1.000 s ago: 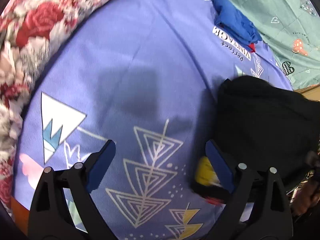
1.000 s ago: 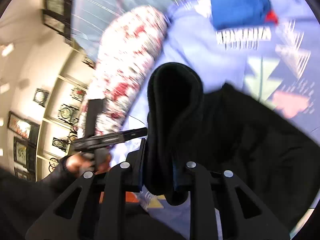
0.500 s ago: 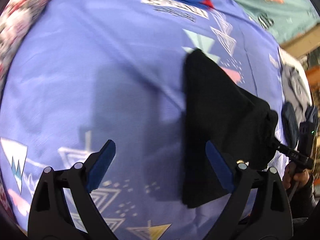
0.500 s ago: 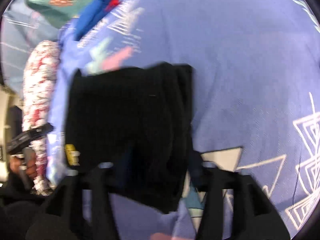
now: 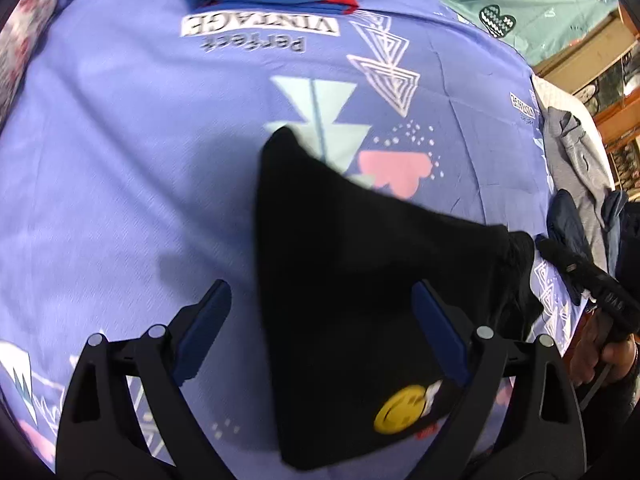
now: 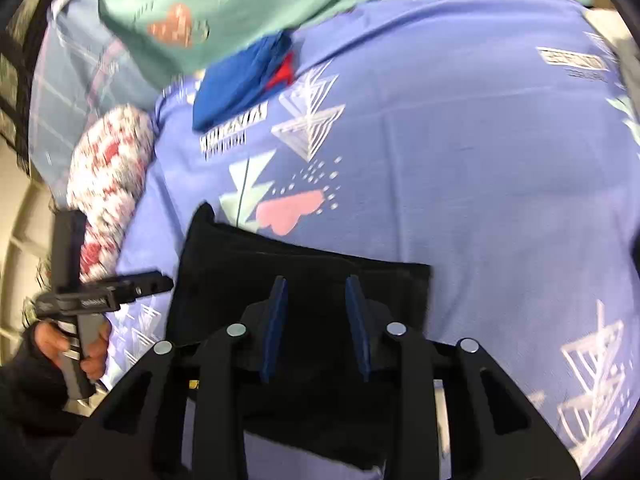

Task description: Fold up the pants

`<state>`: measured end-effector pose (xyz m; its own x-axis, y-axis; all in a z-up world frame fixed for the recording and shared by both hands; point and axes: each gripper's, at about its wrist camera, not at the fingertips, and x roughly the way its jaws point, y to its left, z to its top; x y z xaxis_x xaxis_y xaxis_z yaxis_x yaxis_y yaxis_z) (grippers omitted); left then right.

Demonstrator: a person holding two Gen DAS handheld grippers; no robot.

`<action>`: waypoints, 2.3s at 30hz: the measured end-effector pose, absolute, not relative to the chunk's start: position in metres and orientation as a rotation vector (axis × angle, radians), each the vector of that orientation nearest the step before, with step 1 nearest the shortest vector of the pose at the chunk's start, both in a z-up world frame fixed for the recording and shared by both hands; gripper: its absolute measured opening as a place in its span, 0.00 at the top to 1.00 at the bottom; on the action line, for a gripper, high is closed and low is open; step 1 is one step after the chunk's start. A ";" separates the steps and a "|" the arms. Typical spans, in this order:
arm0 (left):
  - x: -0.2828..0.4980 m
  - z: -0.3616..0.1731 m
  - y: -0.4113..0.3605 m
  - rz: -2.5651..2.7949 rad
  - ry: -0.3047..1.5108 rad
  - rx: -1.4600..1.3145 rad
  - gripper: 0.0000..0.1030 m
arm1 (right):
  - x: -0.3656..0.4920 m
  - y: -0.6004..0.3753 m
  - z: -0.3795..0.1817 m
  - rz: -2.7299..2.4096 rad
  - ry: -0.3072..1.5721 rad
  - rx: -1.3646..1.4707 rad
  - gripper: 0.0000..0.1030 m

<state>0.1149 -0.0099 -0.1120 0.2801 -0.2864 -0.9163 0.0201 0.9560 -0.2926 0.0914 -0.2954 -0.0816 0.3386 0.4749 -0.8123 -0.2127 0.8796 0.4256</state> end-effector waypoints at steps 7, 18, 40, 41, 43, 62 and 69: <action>0.137 -0.157 -0.009 -0.069 1.365 -0.164 0.07 | 0.108 -0.294 -0.123 0.323 1.182 0.183 1.00; 0.103 -0.149 0.021 -0.060 1.393 -0.278 0.09 | 0.033 -0.299 -0.112 0.451 1.332 0.266 0.83; 0.098 -0.166 0.007 -0.394 1.511 -0.497 0.21 | 0.024 -0.387 -0.151 0.395 1.331 0.846 0.28; 0.097 -0.171 0.006 -0.408 1.521 -0.515 0.26 | 0.023 -0.386 -0.153 0.408 1.327 0.855 0.28; 0.097 -0.178 0.005 -0.427 1.531 -0.541 0.27 | 0.024 -0.385 -0.156 0.416 1.323 0.861 0.28; 0.100 -0.195 0.014 -0.516 1.477 -0.796 0.52 | 0.060 -0.348 -0.171 0.529 1.289 0.856 0.36; 0.100 -0.167 0.010 -0.539 1.451 -0.709 0.79 | 0.054 -0.352 -0.160 0.513 1.298 0.880 0.68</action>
